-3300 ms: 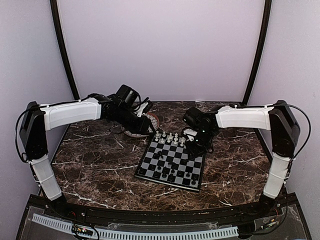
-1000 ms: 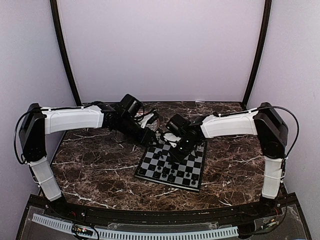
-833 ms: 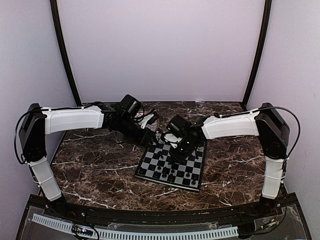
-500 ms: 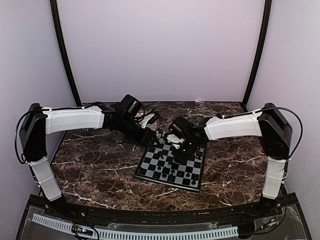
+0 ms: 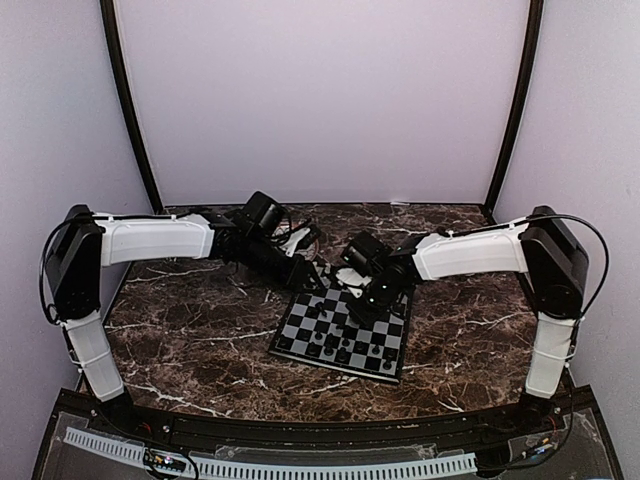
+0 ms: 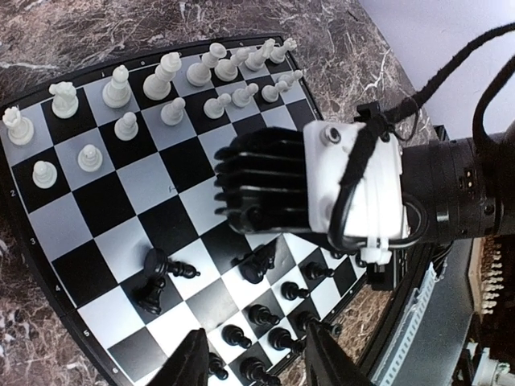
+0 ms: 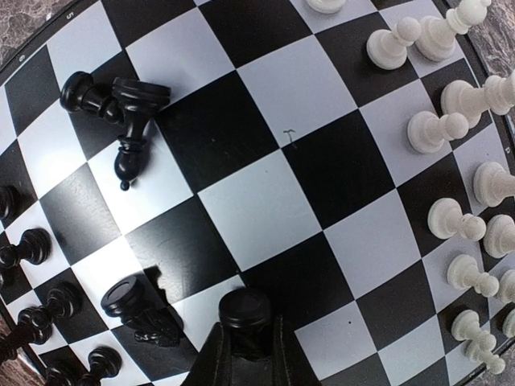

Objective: Set up the chess pieces on the board
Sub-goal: Pick up the knight from the chessboard, then pass from the right arm to the left

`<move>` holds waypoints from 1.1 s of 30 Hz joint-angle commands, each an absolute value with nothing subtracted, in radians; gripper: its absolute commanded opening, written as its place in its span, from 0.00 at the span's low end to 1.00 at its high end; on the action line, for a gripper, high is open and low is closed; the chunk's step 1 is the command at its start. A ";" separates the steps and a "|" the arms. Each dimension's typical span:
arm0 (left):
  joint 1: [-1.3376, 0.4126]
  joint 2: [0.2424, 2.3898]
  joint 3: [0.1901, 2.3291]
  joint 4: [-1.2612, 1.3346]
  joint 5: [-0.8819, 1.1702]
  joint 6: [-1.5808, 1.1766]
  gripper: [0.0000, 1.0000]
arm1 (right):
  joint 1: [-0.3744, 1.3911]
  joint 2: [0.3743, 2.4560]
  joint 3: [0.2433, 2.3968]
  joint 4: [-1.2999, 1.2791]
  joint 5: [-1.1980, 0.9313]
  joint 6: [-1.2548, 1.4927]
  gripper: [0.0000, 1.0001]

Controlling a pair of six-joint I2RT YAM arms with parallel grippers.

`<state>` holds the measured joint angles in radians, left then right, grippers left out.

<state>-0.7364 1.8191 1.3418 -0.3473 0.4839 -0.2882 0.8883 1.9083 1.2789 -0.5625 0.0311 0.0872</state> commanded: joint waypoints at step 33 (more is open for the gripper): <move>-0.638 1.969 1.264 0.095 0.960 -0.713 0.42 | 0.937 1.792 1.471 -0.665 -0.031 0.061 0.05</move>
<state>-0.6266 1.9530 1.2594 0.0628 0.8665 -0.6918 0.9237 1.8221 1.4273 -0.7181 -0.0086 0.0788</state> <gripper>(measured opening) 0.428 0.135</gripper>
